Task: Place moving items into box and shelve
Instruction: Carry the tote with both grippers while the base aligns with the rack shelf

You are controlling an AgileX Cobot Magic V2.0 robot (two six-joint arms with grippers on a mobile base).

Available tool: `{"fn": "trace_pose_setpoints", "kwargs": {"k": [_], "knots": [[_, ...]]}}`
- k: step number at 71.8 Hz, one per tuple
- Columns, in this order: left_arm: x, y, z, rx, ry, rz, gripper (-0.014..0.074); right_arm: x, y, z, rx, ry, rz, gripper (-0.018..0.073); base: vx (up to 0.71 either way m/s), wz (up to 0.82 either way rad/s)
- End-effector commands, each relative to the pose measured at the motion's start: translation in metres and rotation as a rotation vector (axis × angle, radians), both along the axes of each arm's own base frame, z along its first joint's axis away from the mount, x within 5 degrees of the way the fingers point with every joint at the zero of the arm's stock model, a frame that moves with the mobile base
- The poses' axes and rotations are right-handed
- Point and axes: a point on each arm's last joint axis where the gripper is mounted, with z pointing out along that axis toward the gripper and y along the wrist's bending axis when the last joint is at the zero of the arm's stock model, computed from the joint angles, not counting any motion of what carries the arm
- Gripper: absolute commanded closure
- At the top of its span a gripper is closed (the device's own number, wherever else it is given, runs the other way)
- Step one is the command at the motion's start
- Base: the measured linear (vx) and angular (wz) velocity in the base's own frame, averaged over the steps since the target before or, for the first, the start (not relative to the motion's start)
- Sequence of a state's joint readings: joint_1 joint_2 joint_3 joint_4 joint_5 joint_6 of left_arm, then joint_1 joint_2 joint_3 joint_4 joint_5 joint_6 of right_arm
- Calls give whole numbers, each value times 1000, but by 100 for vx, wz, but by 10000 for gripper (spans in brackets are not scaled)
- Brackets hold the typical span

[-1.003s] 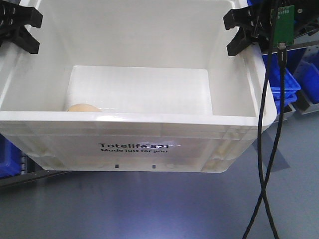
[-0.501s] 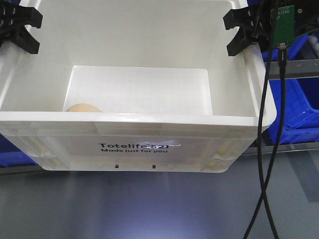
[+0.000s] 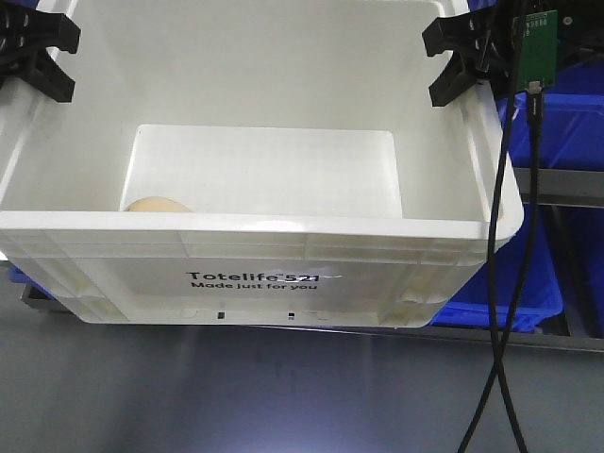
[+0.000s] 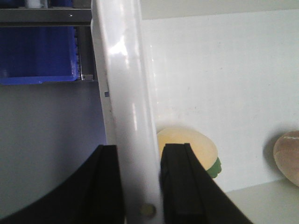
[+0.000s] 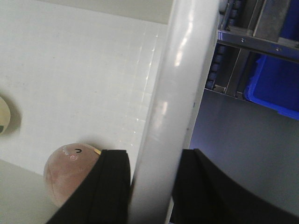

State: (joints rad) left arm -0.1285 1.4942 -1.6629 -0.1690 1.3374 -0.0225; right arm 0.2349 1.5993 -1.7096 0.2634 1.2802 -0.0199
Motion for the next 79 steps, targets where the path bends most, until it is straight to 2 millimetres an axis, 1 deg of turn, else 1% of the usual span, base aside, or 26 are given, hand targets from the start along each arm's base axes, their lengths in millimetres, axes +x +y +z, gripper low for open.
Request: {"fn": "trace_pose_setpoints", "kwargs": {"k": [1,35,79], "knots": [[-13,-25,36,-247,-156,-70,597,-24,25,41,276,-89,97,562,17,27],[-13,-25,36,-247,-156,-70,597,-24,25,41,276,-90,96,562,19,17],[-13,-25,36,-247,-156,-70,597,-24,25,41,276,-90,96,562,16,1]]}}
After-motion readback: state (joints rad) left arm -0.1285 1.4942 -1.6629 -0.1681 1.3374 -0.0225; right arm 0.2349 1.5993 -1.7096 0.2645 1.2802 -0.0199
